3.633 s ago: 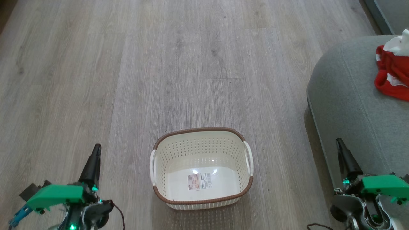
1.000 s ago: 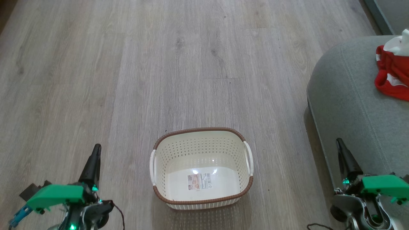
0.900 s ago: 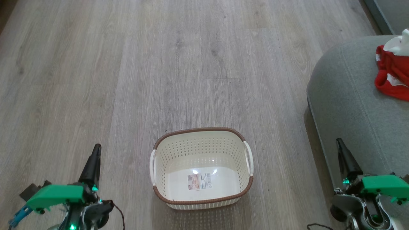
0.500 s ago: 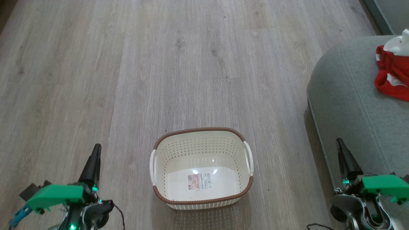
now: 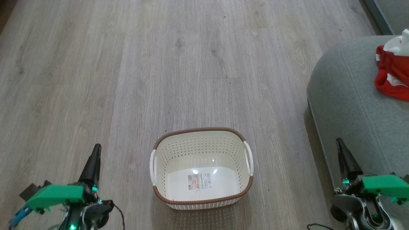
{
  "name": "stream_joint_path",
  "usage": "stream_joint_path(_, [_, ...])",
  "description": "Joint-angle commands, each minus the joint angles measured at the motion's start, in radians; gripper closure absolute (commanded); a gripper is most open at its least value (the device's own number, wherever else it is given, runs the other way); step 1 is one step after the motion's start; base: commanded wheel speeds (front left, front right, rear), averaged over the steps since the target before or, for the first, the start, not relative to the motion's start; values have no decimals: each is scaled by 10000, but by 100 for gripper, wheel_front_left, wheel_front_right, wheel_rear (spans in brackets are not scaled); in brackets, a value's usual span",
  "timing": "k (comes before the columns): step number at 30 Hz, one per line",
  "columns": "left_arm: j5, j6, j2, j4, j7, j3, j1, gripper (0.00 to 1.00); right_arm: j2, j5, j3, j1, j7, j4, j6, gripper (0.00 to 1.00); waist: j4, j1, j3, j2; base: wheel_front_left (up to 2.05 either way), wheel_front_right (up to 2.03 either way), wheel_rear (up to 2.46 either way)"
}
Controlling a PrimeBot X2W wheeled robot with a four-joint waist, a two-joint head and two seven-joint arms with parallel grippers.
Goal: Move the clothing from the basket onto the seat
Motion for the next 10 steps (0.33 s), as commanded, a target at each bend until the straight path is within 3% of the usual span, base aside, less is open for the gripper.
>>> stream_joint_path(1, [-68,-92,77,-352,73,343,-409,100,-41,59,180,-559,42,-386,-2,100,0,0,0,0,0,0,0])
stream_joint_path(10, [-68,-92,77,-352,73,343,-409,100,-41,59,181,-559,42,-386,-2,100,0,0,0,0,0,0,0])
